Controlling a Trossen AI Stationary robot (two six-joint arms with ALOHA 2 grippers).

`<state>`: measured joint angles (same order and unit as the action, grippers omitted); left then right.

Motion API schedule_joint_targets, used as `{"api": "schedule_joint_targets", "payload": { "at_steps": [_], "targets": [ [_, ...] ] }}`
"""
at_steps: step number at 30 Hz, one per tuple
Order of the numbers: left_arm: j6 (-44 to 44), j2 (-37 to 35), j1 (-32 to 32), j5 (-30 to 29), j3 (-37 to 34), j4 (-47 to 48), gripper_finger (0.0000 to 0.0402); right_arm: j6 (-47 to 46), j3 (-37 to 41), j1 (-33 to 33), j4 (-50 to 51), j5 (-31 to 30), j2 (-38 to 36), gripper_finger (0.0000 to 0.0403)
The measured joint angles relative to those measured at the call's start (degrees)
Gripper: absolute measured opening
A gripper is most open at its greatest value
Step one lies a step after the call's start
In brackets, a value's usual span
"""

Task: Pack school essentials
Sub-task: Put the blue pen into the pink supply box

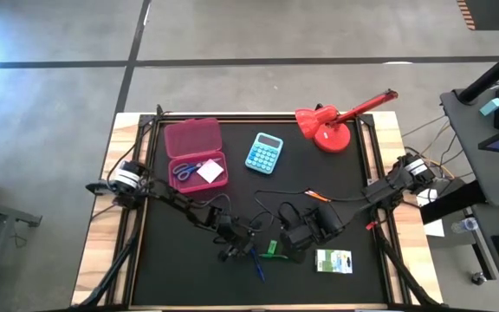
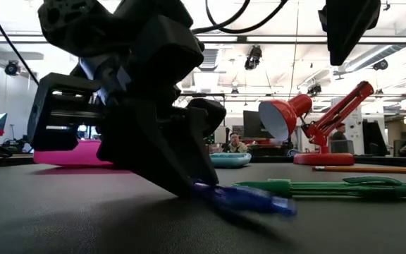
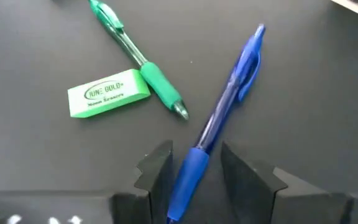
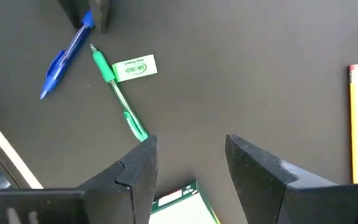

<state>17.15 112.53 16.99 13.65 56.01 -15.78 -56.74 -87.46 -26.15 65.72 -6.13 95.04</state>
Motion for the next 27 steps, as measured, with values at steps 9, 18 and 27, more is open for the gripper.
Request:
{"api": "schedule_joint_targets", "payload": {
  "at_steps": [9, 18, 27],
  "targets": [
    [-0.33, -0.17, 0.09, 0.01, 0.05, 2.46, 0.0023, 1.13, 0.02, 0.02, 0.26, -0.04, 0.00, 0.0175],
    [-1.83, -3.76, 0.00, -0.79, -0.54, 7.43, 0.0022, 2.73, 0.04, 0.02, 0.43, -0.07, 0.00, 0.0175],
    [-4.91, -16.10, -0.32, -0.70, -2.43, 19.25, 0.0018, 8.88, 0.11, 0.02, 1.35, -0.11, 0.00, 0.0175]
  ]
}}
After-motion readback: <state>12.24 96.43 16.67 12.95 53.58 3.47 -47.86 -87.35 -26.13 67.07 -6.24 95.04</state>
